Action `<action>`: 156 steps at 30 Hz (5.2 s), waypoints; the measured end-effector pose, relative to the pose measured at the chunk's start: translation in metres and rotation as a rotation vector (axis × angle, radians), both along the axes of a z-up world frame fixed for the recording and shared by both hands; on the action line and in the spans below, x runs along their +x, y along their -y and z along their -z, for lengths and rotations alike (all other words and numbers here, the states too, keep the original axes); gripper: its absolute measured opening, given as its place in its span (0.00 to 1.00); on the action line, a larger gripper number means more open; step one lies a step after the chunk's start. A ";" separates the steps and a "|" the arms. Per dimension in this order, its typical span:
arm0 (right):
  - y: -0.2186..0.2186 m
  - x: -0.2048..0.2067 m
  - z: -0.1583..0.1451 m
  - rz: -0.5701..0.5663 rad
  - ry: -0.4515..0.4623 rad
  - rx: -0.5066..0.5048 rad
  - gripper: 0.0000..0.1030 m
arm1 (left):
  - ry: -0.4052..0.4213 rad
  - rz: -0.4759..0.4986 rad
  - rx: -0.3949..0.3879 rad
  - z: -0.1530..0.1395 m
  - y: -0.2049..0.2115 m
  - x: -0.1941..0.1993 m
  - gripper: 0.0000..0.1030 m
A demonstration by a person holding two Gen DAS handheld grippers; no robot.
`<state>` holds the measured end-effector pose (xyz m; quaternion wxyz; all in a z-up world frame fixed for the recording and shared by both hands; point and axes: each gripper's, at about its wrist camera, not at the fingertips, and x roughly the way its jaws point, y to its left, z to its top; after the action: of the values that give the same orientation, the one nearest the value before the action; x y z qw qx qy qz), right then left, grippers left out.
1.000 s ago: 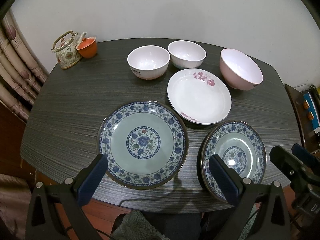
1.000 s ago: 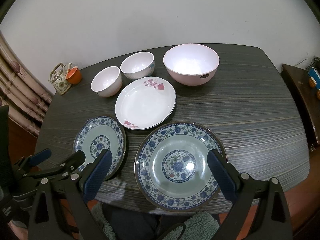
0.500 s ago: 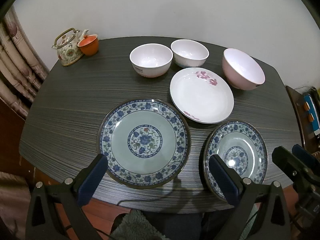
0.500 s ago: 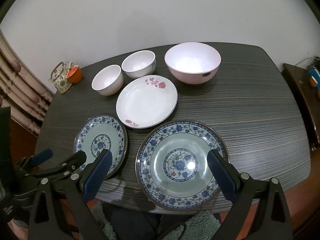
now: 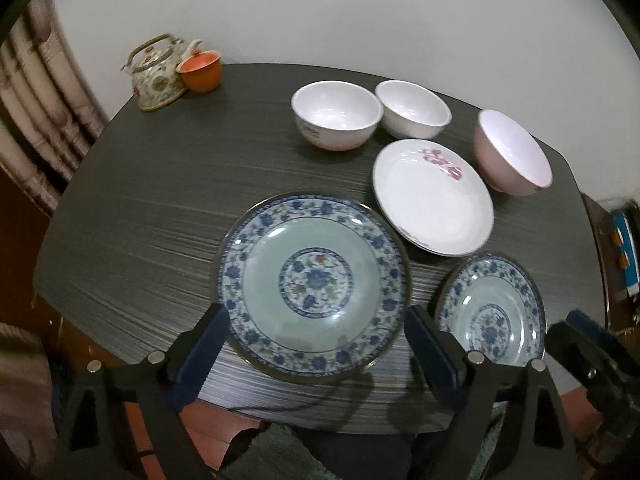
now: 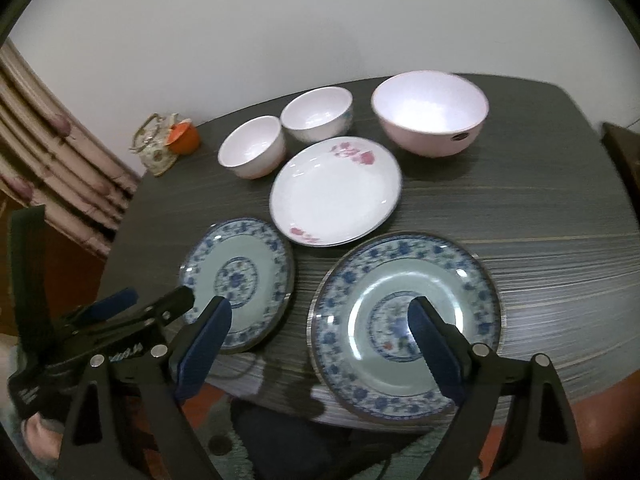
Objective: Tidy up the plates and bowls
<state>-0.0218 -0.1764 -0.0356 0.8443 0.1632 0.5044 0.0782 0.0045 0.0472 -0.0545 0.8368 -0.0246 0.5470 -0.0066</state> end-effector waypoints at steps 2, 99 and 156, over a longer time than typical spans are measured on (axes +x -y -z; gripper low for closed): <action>-0.002 0.002 0.004 -0.018 -0.004 0.022 0.80 | -0.001 -0.022 -0.016 0.002 -0.010 0.004 0.84; -0.135 0.077 0.123 -0.239 -0.212 0.130 0.14 | -0.112 -0.273 -0.291 0.104 -0.188 0.054 0.19; -0.035 0.013 0.057 -0.146 -0.023 0.056 0.32 | 0.209 -0.047 -0.104 -0.003 -0.031 0.017 0.35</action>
<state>-0.0091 -0.1416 -0.0922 0.8255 0.1505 0.5224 0.1518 0.0217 0.0777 -0.0519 0.8866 -0.0801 0.4551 -0.0181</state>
